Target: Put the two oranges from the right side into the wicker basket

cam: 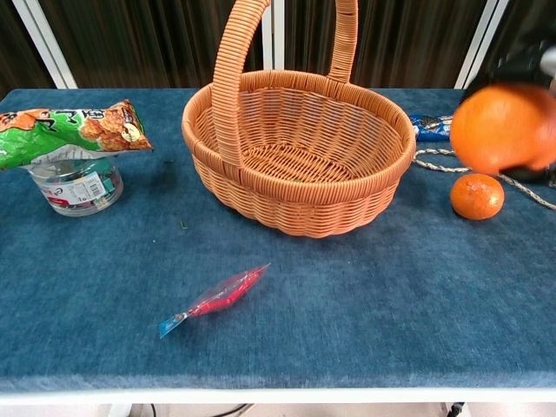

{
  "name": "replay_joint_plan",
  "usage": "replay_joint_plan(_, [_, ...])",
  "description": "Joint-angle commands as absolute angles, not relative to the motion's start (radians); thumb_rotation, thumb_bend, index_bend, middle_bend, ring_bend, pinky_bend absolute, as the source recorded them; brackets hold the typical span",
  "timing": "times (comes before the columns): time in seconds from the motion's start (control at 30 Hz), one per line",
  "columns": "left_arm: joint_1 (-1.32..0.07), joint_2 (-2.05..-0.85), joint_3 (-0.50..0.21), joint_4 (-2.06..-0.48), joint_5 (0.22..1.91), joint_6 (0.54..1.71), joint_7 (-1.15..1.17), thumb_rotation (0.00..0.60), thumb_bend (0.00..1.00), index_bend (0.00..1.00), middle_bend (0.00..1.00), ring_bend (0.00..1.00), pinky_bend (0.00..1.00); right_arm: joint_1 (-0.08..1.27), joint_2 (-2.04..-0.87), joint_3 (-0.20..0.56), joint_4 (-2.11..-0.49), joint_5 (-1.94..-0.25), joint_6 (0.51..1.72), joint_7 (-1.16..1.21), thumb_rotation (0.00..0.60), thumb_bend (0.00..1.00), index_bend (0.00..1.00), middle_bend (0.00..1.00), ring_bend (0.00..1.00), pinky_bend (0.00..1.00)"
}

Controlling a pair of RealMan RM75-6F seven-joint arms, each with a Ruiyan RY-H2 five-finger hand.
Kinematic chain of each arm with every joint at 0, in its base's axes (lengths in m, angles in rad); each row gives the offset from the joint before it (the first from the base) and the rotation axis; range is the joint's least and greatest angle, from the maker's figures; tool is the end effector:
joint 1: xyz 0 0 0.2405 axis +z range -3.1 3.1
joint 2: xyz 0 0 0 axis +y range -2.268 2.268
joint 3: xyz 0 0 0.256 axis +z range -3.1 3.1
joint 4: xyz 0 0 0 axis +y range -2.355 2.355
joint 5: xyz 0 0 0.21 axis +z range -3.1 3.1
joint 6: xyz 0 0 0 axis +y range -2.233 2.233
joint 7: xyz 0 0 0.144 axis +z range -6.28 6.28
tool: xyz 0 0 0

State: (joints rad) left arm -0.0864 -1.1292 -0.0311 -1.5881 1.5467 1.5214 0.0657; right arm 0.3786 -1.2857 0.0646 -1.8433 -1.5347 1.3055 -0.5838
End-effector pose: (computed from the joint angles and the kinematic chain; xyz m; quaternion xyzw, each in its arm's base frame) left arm -0.3078 0.1777 0.1576 -0.6185 -0.3477 -0.3800 0.5934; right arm -0.1764 -0.2360 0.0739 0.7383 -0.2358 0.3908 0.4965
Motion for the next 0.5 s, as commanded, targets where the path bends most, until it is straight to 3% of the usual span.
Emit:
replay_joint_plan(0.03, [-0.086, -1.13, -0.031, -1.588, 1.549, 1.523, 0.068, 0.6, 0.13, 0.05, 0.02, 0.02, 0.15, 0.428, -1.259, 0.129, -1.909, -1.496, 1.264, -0.638, 0.6, 0.32, 0.4, 0.26, 0.21, 0.0])
replay_joint_plan(0.27, [-0.084, -1.13, -0.031, -1.587, 1.55, 1.529, 0.066, 0.6, 0.13, 0.05, 0.02, 0.02, 0.15, 0.586, -1.33, 0.233, -1.938, -1.247, 1.087, -0.794, 0.6, 0.32, 0.4, 0.24, 0.19, 0.0])
replay_joint_plan(0.5, [-0.081, -1.124, -0.033, -1.582, 1.549, 1.535, 0.047, 0.6, 0.13, 0.05, 0.02, 0.02, 0.15, 0.735, -1.456, 0.296, -1.853, -0.987, 1.008, -0.886, 0.6, 0.31, 0.39, 0.23, 0.19, 0.0])
